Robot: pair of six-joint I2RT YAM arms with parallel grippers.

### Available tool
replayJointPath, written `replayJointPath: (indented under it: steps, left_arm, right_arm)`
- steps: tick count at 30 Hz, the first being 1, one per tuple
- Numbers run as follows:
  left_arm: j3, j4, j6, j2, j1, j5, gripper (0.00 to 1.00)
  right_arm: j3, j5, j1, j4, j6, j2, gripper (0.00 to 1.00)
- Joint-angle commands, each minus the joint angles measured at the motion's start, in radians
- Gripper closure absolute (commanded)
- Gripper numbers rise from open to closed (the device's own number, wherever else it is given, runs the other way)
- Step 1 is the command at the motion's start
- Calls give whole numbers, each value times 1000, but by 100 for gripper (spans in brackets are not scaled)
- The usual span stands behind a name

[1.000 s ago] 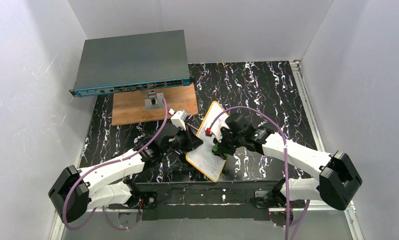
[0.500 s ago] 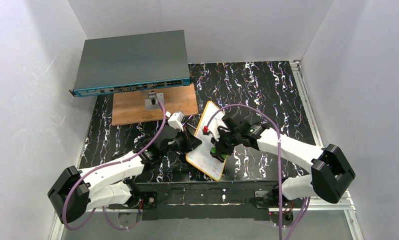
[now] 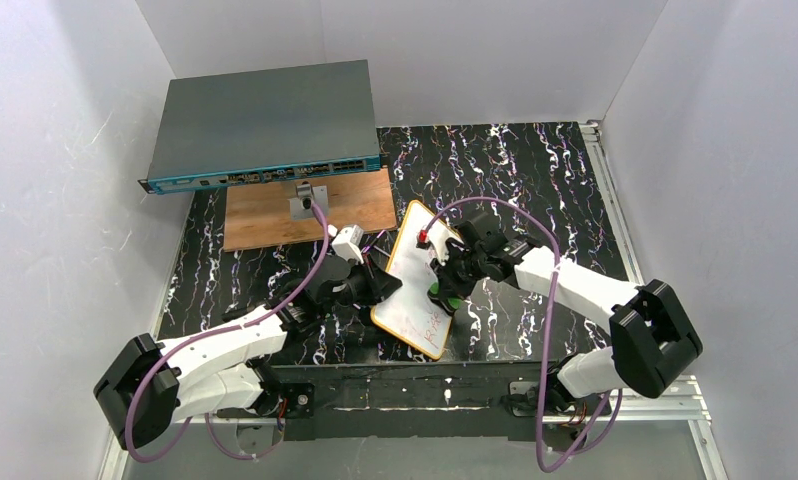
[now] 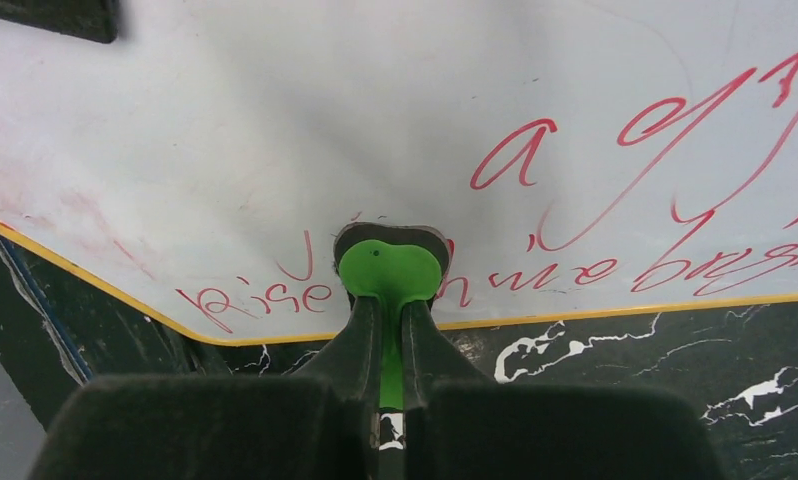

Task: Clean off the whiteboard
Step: Erase the whiteboard at the center of the board.

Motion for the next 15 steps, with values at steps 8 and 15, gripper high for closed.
replayJointPath:
  steps: [8, 15]
  left_arm:
    - [-28, 13, 102, 12, 2, -48, 100]
    - [-29, 4, 118, 8, 8, -45, 100]
  right_arm:
    - [31, -209, 123, -43, -73, 16, 99]
    - [54, -154, 118, -33, -31, 26, 99]
